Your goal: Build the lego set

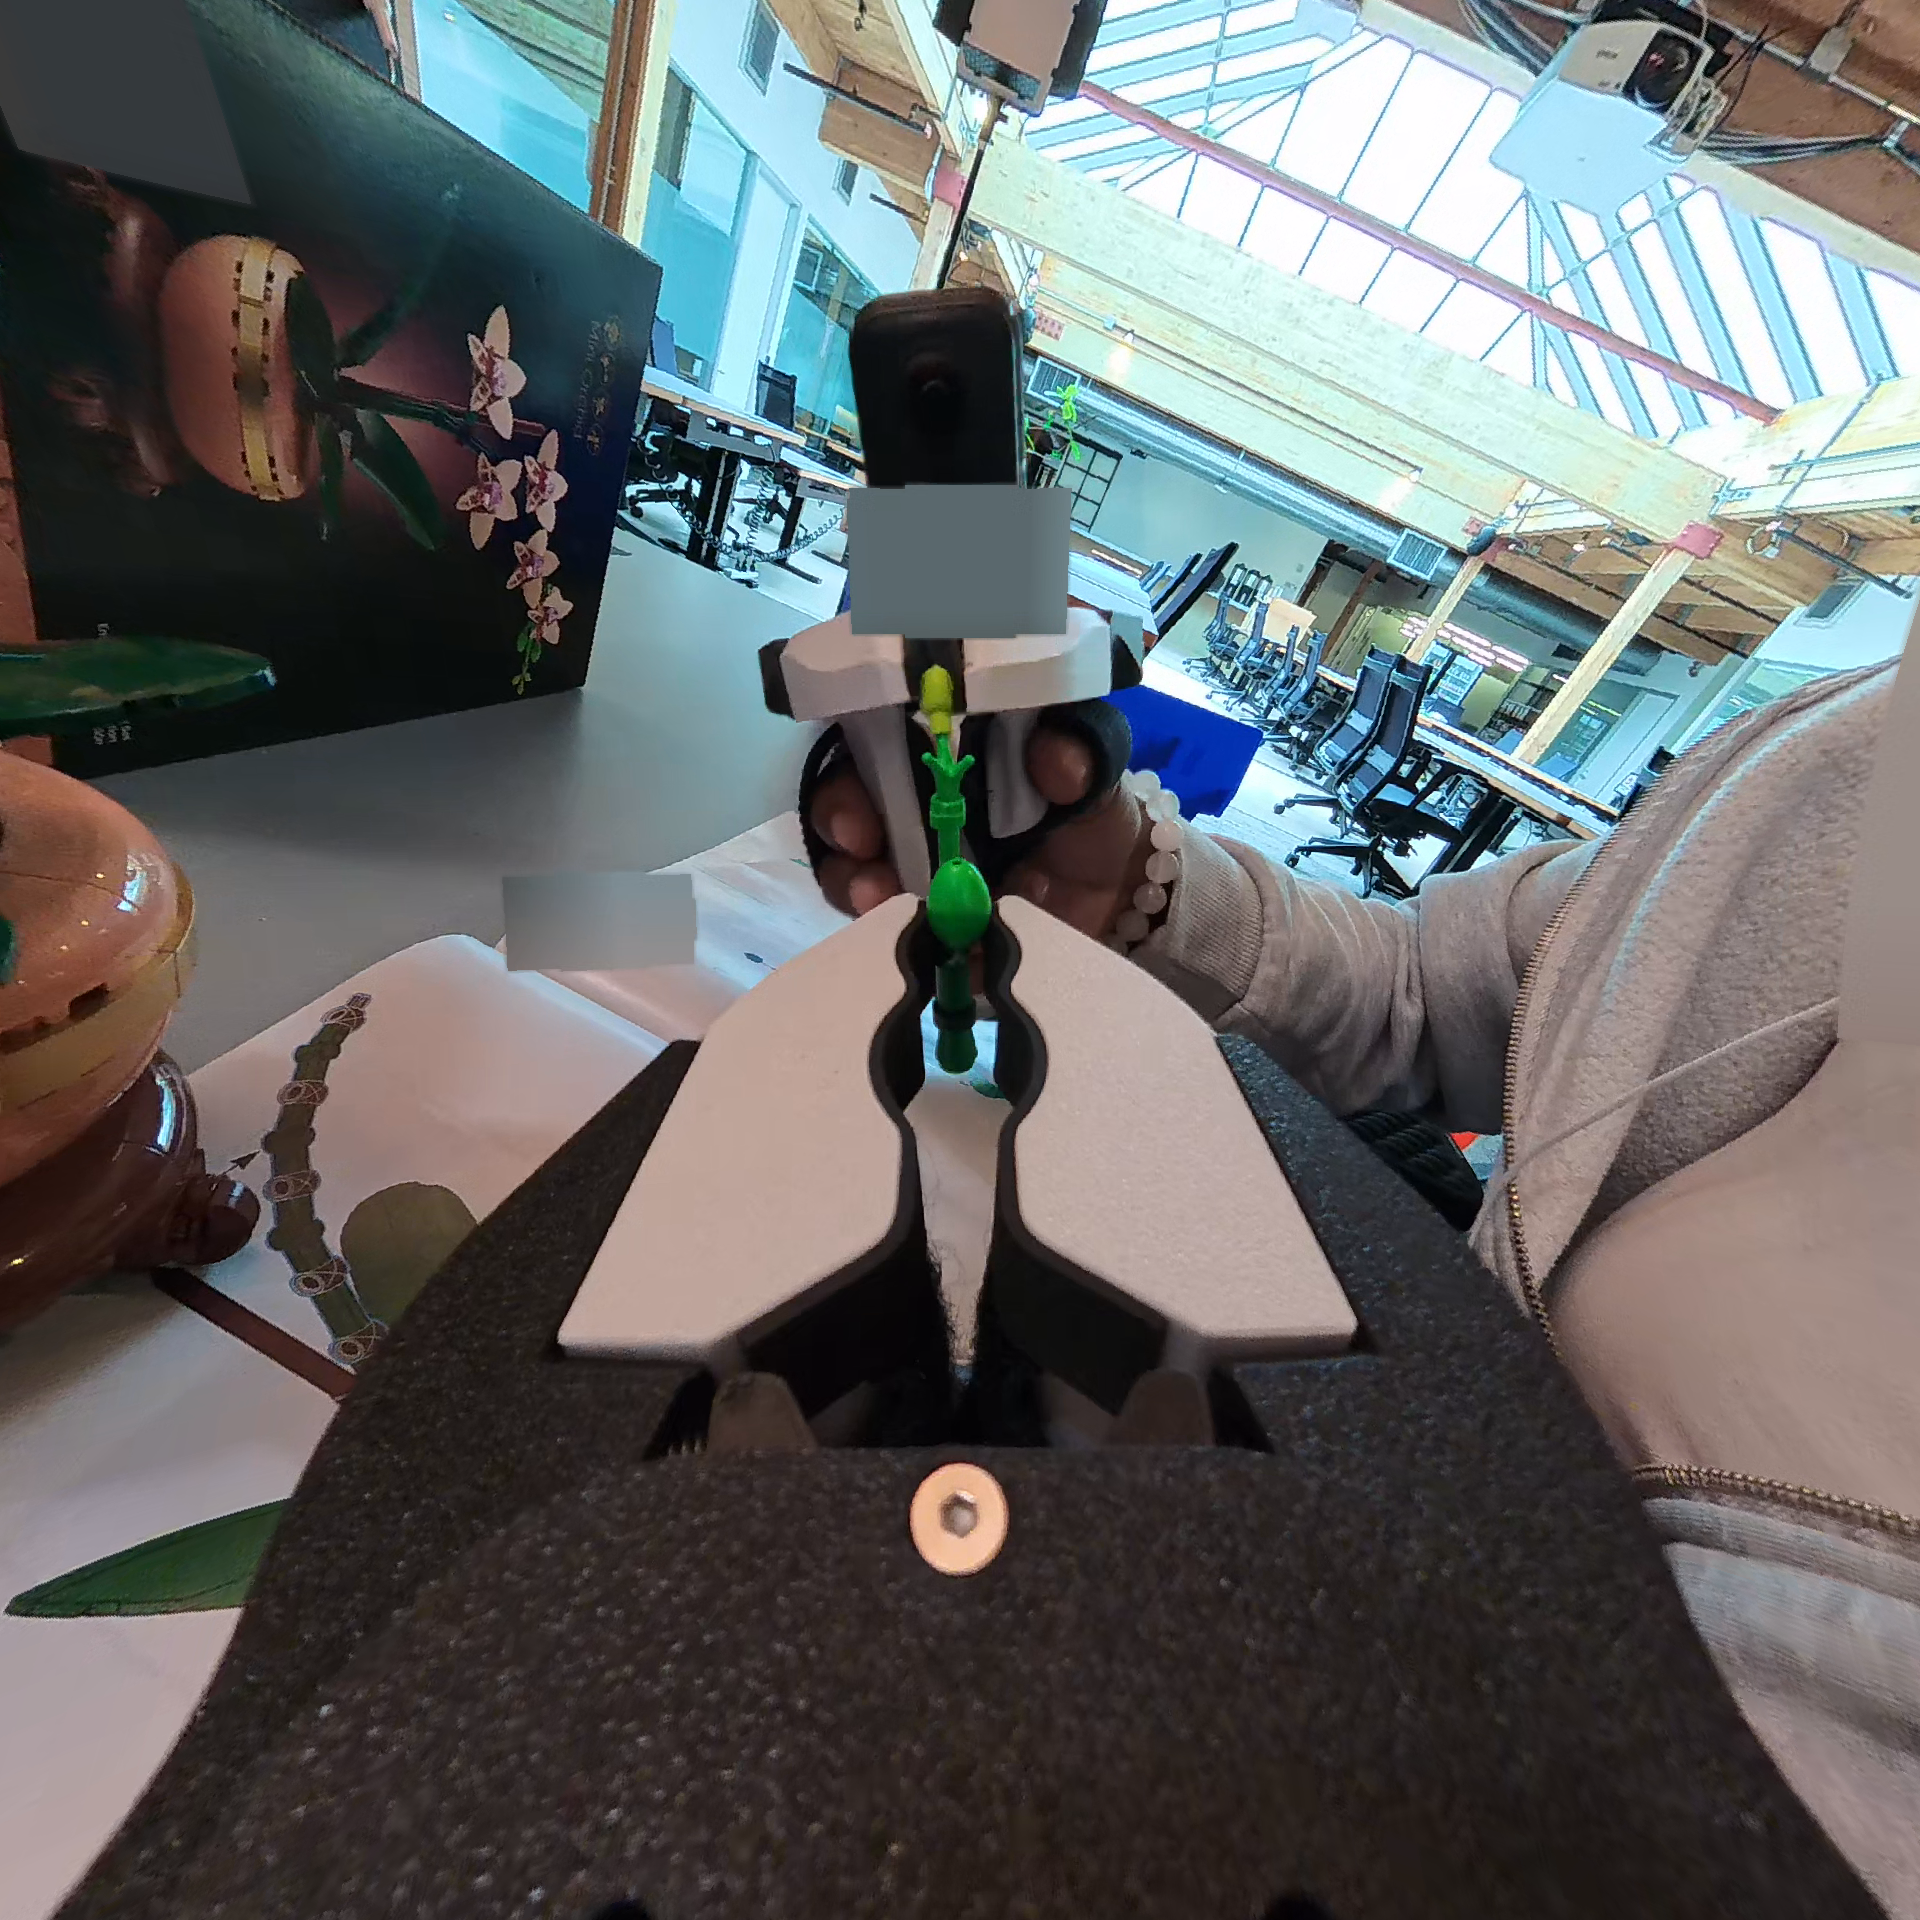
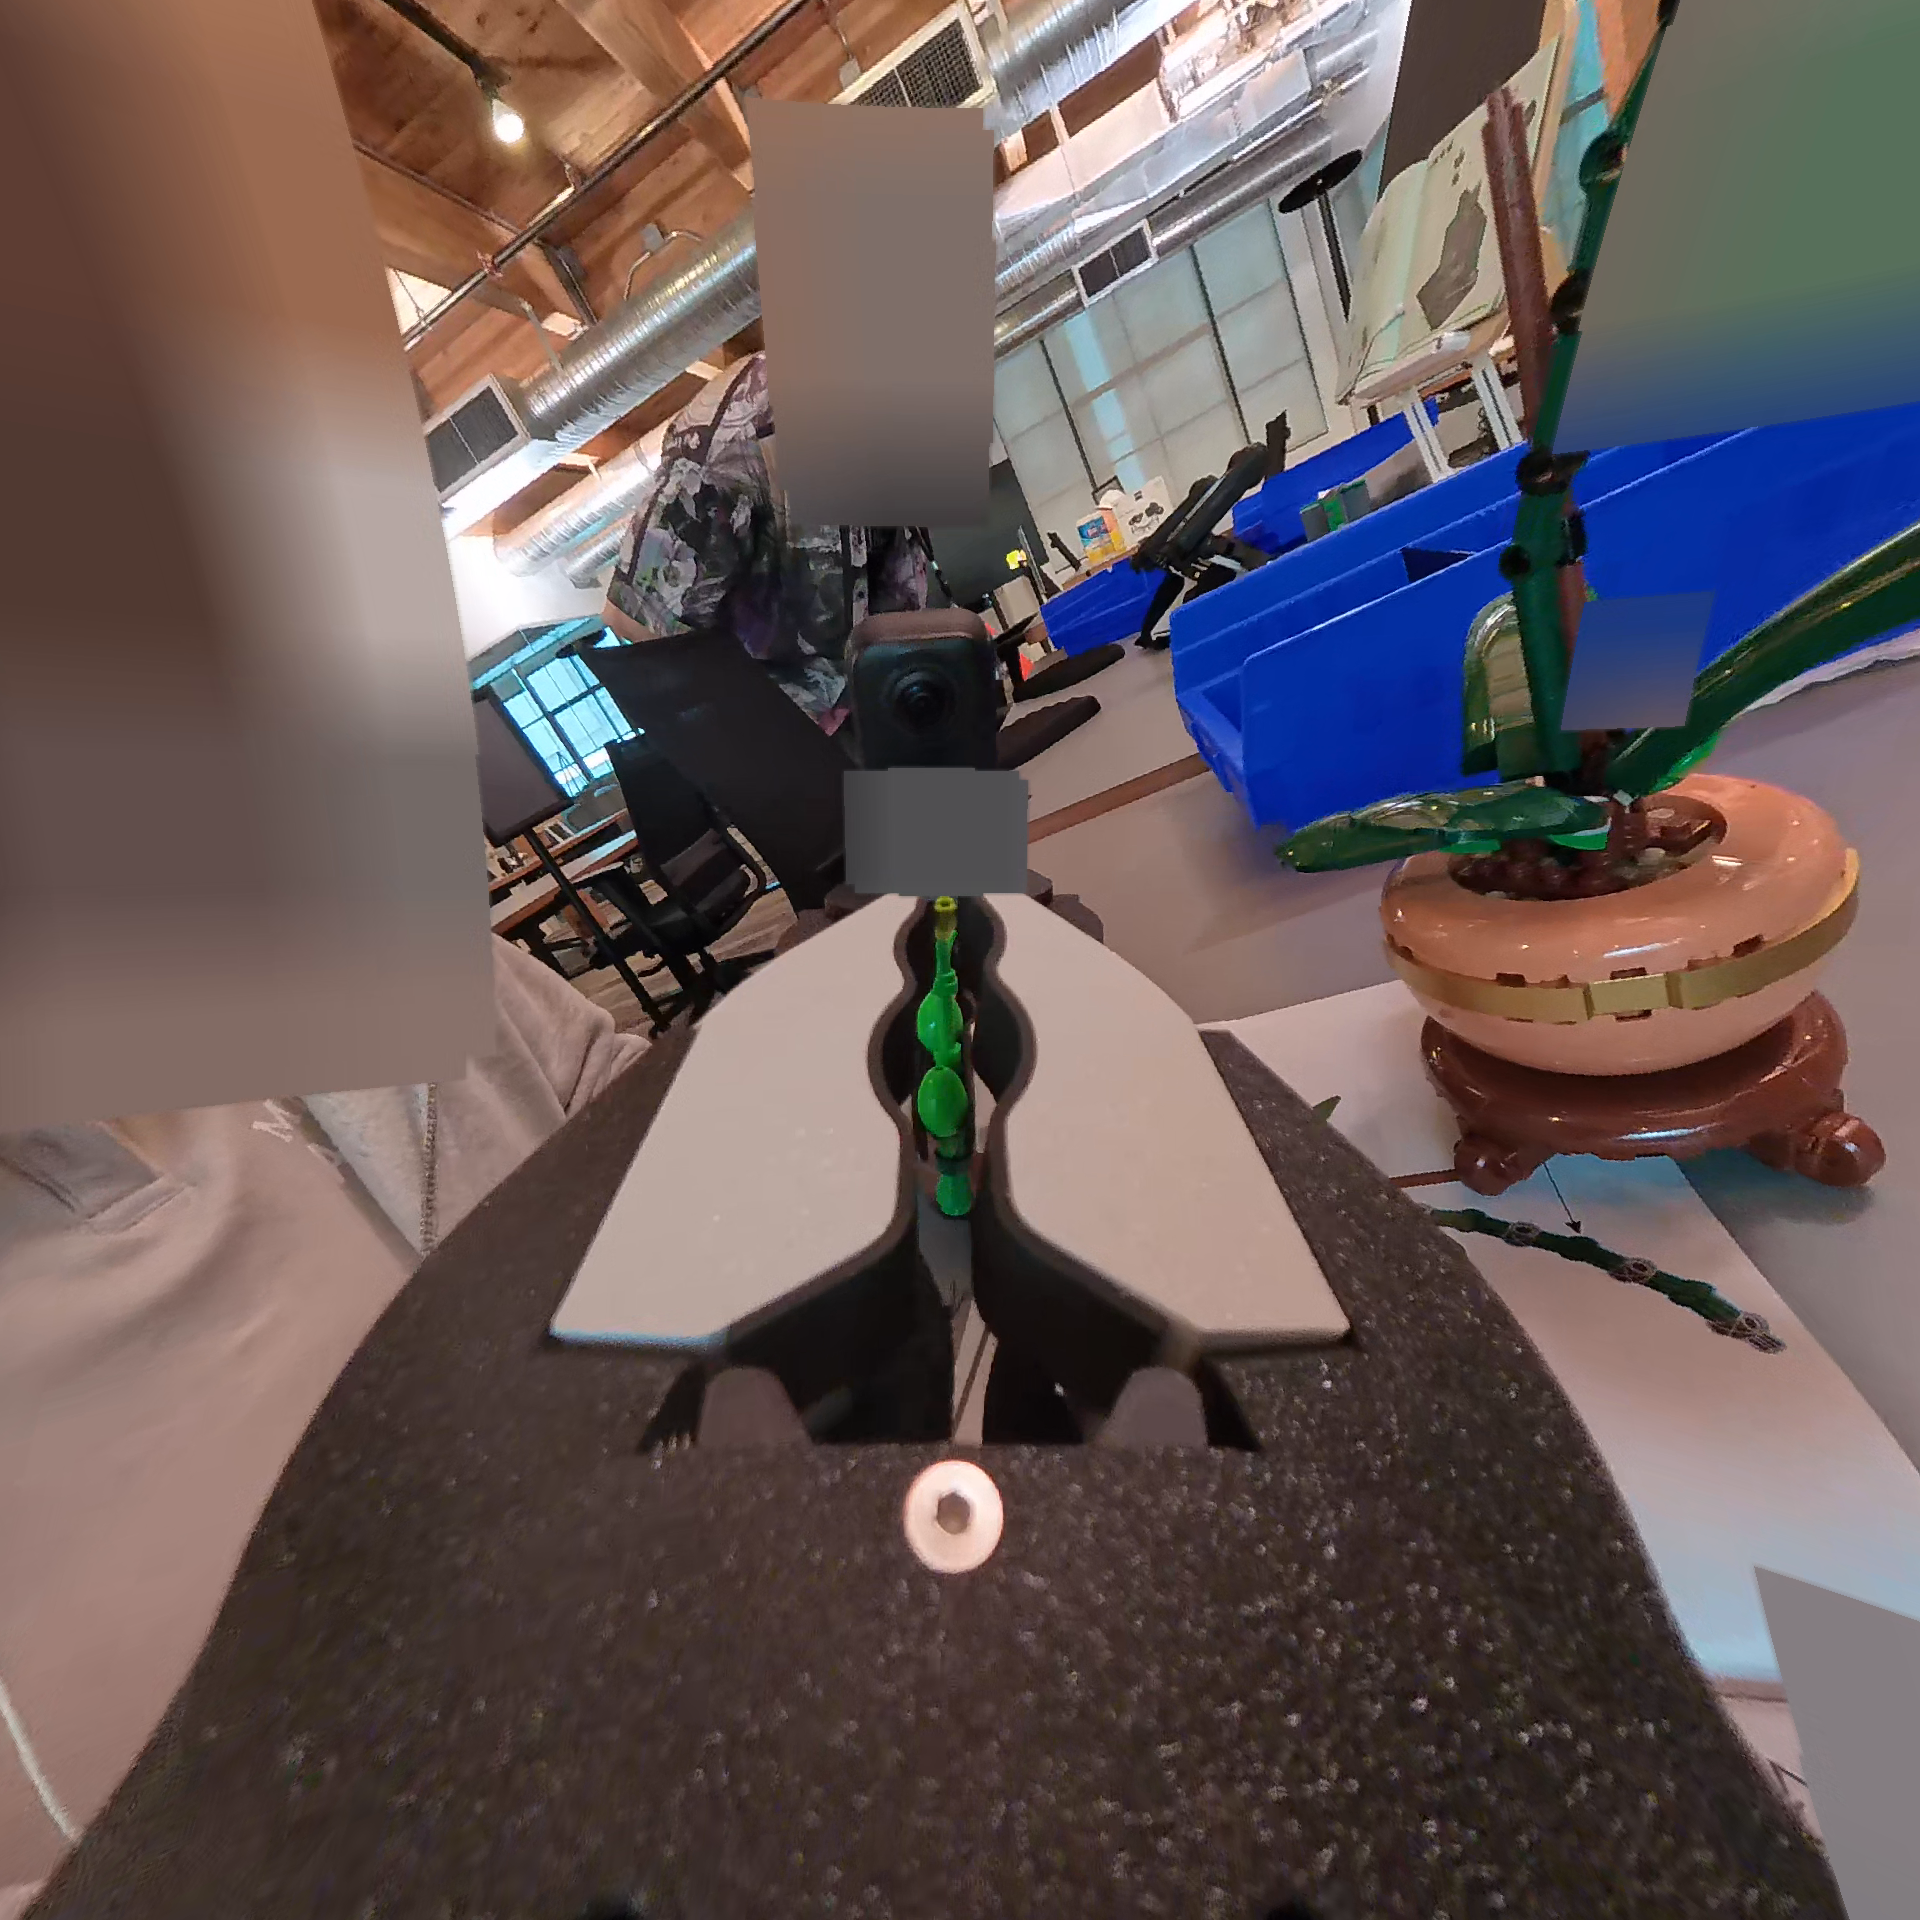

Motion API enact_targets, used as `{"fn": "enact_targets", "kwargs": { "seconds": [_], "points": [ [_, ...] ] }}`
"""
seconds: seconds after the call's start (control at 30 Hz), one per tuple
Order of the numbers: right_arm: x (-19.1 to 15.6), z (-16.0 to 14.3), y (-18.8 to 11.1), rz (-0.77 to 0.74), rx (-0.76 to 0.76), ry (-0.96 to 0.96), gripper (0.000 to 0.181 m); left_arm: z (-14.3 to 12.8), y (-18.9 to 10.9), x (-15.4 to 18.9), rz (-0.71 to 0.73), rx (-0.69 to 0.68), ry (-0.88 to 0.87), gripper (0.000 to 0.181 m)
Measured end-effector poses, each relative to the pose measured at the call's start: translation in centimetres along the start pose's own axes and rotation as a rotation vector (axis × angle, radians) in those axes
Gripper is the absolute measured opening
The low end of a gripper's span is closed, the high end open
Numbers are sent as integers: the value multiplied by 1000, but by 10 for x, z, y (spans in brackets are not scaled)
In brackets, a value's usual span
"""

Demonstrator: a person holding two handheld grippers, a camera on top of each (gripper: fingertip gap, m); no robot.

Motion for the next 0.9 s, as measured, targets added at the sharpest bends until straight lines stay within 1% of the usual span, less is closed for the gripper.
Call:
{"fn": "enact_targets", "kwargs": {
  "seconds": [0.7,0.73,0.77,0.8,0.87,0.9],
  "points": [
    [-3,-1,0,-15,-22,-44,4,-1,1,1,0,-12,11,7],
    [-4,1,0,-8,-19,-52,9,-1,1,1,-3,-4,10,7],
    [-5,3,0,-5,-14,-52,19,0,0,1,-5,7,6,7],
    [-6,6,-2,-1,-5,-51,23,2,-2,1,-9,23,-3,7],
    [-6,13,-9,-3,25,-56,24,4,-6,0,-23,62,-38,8],
    [-4,14,-12,-26,23,-67,23,5,-8,-1,-32,80,-62,7]
  ]
}}
Point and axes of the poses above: each gripper's, where its closed fingertips meet, y out along the fingers, z out of its top, x = y × z across the jaws, the point moved 4 cm from there along -y, back along the fingers, and after that the axes turned 2 degrees about y, right-handed, at the moved point
